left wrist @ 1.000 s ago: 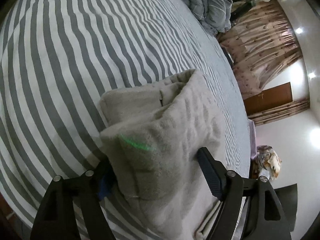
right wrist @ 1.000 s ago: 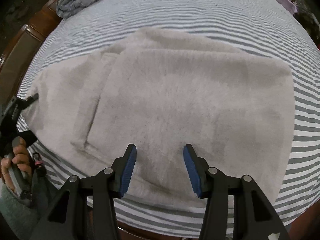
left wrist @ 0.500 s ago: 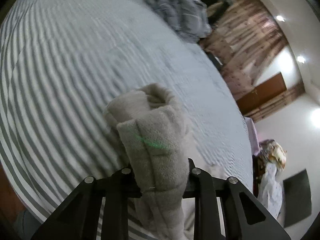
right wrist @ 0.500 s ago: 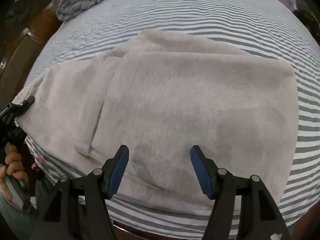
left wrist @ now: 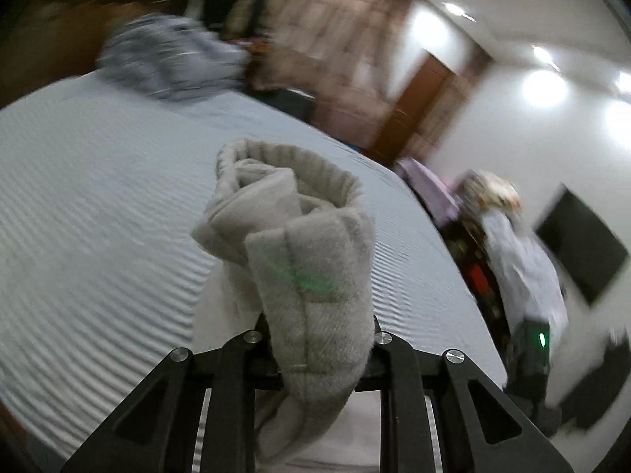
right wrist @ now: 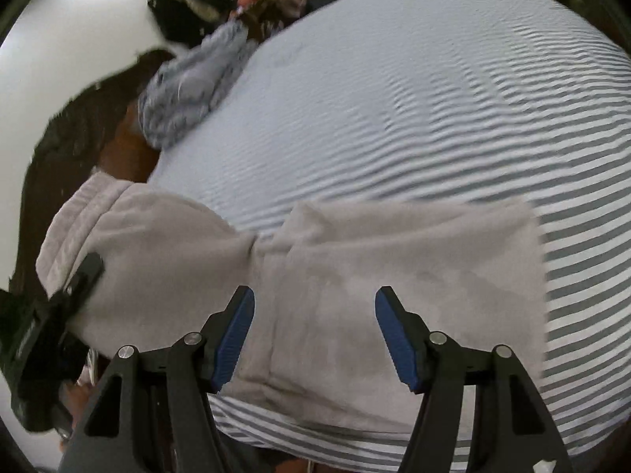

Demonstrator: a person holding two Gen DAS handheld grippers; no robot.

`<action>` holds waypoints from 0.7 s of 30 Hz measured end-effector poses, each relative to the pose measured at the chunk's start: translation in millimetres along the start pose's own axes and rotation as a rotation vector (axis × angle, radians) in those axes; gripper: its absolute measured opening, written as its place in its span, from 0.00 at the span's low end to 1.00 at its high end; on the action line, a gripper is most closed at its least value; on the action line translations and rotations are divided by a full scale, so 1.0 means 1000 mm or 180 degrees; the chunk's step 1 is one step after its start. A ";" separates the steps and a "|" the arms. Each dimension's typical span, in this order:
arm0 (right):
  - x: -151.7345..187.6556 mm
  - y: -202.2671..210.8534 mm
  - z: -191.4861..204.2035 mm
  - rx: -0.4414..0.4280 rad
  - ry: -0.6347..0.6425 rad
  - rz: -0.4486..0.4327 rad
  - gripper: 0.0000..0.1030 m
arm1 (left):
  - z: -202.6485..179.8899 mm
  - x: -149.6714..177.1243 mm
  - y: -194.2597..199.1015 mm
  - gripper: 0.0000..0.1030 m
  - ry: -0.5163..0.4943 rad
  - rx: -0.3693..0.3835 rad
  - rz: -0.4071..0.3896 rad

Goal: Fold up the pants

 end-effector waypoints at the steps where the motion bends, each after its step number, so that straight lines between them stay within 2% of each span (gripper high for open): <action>1: -0.006 0.008 -0.007 0.0013 -0.0033 -0.0055 0.60 | -0.021 0.001 -0.007 0.20 -0.0135 0.0081 0.0043; 5: -0.019 0.050 -0.055 0.0093 -0.0287 -0.0304 0.61 | -0.101 0.025 -0.044 0.20 -0.0642 0.0356 0.0305; 8: -0.021 0.067 -0.101 0.0150 -0.0540 -0.0352 0.61 | -0.150 0.065 -0.079 0.20 -0.1086 0.0439 0.0569; 10: -0.018 0.070 -0.125 0.0206 -0.0667 -0.0356 0.61 | -0.173 0.103 -0.104 0.20 -0.1351 0.0475 0.0826; 12: -0.011 0.067 -0.153 0.0270 -0.0843 -0.0303 0.61 | -0.184 0.135 -0.122 0.20 -0.1552 0.0446 0.1037; 15: -0.003 0.060 -0.181 0.0284 -0.0996 -0.0222 0.61 | -0.190 0.168 -0.129 0.20 -0.1890 0.0329 0.1079; 18: 0.000 0.053 -0.194 0.0155 -0.1093 -0.0194 0.61 | -0.197 0.179 -0.128 0.23 -0.2168 0.0245 0.1067; 21: 0.000 0.049 -0.190 -0.0025 -0.1108 -0.0190 0.61 | -0.199 0.178 -0.128 0.26 -0.2260 0.0208 0.1111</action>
Point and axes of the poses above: each gripper's, at about its wrist camera, not at the fingertips, and y roughly against the way its jaws point, z to its left, x to its underside, the point moved 4 cm from there along -y, roughly the way its jaws point, and after that the axes turned 9 degrees about -y, right-handed, at the moved point
